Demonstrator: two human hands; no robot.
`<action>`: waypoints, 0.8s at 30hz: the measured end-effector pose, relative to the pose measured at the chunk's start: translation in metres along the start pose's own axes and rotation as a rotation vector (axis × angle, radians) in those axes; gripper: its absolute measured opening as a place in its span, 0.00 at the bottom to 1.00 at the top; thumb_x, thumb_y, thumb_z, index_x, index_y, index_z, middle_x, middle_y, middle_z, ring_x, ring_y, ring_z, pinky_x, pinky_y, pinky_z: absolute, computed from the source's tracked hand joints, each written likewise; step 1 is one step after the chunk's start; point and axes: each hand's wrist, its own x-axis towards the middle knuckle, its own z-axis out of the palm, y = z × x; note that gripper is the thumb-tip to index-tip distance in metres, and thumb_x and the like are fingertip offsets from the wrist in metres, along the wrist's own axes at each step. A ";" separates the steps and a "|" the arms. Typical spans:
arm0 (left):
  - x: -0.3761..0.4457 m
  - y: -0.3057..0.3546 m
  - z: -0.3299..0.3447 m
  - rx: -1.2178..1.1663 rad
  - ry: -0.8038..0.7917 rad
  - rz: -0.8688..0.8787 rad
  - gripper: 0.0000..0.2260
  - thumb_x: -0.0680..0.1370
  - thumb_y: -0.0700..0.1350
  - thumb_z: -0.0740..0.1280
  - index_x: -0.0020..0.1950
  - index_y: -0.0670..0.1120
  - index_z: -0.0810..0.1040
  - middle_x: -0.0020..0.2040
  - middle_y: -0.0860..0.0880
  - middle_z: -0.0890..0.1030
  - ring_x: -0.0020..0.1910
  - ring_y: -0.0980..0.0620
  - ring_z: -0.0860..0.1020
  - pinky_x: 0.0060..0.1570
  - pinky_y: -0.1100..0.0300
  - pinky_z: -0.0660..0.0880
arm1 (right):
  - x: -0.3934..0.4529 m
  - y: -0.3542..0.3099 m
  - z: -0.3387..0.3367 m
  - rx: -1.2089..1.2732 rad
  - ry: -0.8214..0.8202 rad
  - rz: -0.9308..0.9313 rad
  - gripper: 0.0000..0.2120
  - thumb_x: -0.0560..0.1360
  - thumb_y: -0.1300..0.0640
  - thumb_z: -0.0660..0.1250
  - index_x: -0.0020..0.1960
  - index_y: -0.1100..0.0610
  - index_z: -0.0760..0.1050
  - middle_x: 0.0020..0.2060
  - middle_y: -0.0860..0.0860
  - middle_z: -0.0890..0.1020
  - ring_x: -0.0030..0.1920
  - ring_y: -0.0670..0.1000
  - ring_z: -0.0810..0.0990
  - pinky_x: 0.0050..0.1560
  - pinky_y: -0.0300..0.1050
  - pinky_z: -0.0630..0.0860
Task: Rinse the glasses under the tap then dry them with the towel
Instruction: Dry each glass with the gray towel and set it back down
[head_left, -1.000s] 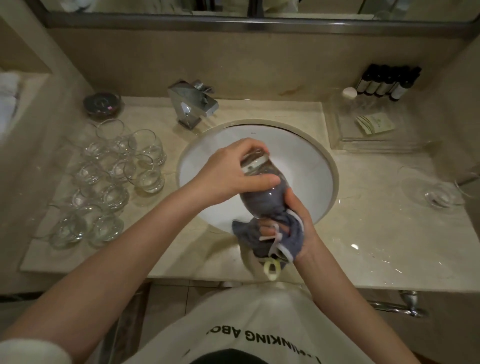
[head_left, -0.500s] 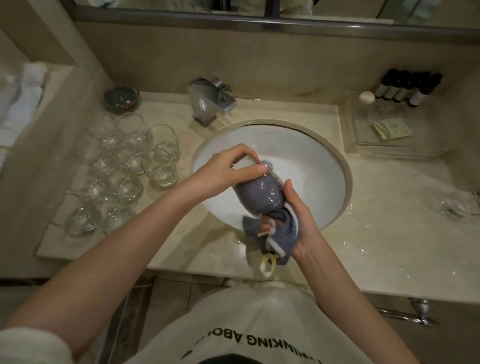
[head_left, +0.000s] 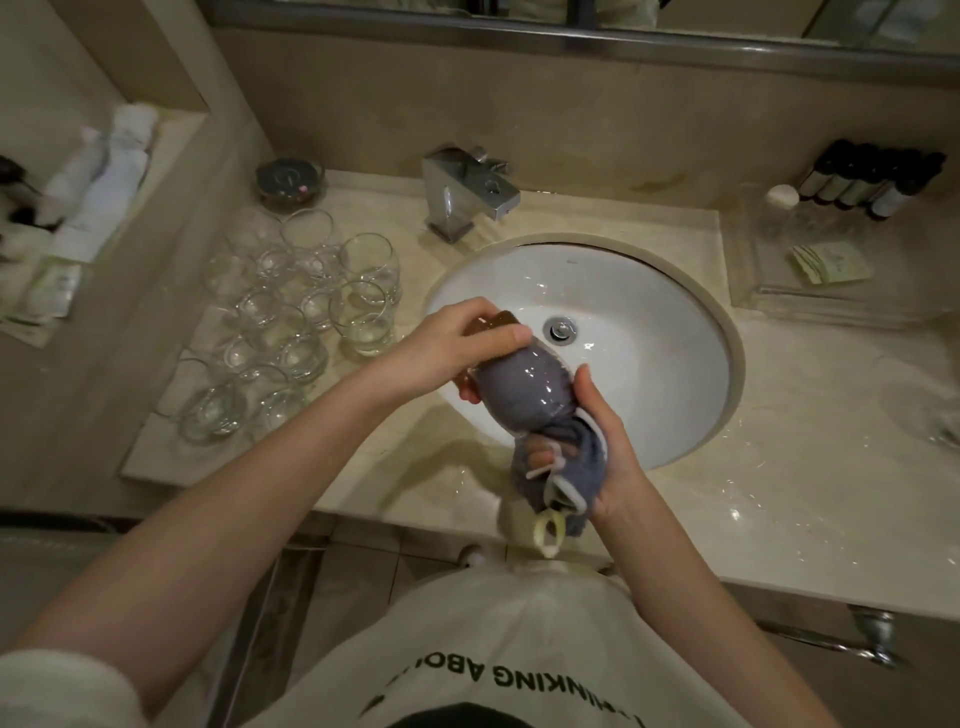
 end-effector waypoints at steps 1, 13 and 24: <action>-0.004 0.001 -0.001 -0.019 -0.016 0.029 0.12 0.75 0.52 0.71 0.50 0.45 0.75 0.41 0.49 0.77 0.28 0.55 0.78 0.23 0.62 0.72 | 0.001 0.001 -0.003 0.019 -0.023 0.018 0.49 0.44 0.47 0.87 0.58 0.64 0.73 0.24 0.56 0.75 0.18 0.49 0.73 0.19 0.39 0.73; -0.016 -0.003 -0.017 -0.026 0.000 -0.149 0.16 0.80 0.53 0.64 0.56 0.41 0.77 0.50 0.50 0.78 0.48 0.55 0.80 0.35 0.57 0.80 | 0.011 0.013 0.010 -0.165 0.002 -0.083 0.44 0.47 0.50 0.86 0.58 0.64 0.73 0.31 0.57 0.80 0.22 0.50 0.77 0.22 0.39 0.75; -0.037 -0.039 -0.044 -0.219 -0.043 -0.037 0.25 0.60 0.57 0.75 0.53 0.49 0.75 0.53 0.48 0.77 0.45 0.56 0.80 0.46 0.57 0.78 | 0.020 0.019 0.011 0.014 -0.121 -0.026 0.50 0.50 0.47 0.85 0.64 0.62 0.68 0.27 0.54 0.80 0.20 0.47 0.74 0.22 0.37 0.75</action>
